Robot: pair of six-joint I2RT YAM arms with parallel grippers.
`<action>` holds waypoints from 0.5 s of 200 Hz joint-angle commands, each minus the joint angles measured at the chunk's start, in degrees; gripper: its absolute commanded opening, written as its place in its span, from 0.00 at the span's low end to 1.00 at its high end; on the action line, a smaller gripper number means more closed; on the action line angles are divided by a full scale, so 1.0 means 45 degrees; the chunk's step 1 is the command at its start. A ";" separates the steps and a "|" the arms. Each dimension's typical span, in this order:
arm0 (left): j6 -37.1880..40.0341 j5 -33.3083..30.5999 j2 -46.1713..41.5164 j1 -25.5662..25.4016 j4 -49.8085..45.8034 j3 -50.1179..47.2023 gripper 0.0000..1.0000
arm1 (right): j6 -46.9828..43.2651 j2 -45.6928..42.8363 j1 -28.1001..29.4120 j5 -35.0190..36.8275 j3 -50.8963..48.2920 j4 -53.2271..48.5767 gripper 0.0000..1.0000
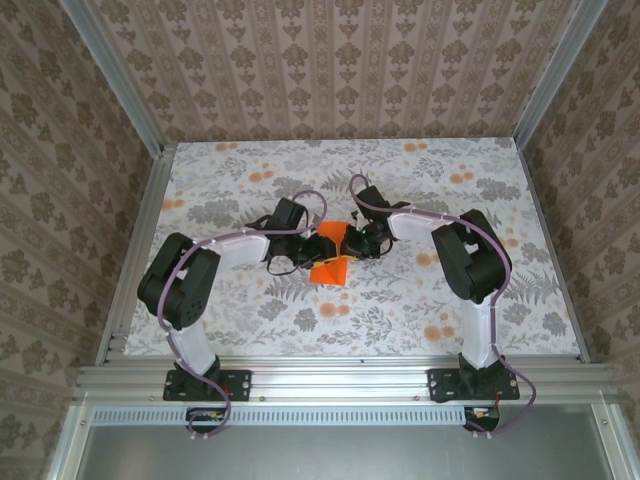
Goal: Fold a paper plane with a square sheet of paper (pick it up from the middle)
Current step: Fold the triangle a second time at the center of the table.
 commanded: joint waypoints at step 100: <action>-0.1240 0.0293 0.0409 0.0256 0.2449 -0.0409 0.42 | 0.0451 0.0409 -0.0191 -0.0431 -0.0468 0.0077 0.19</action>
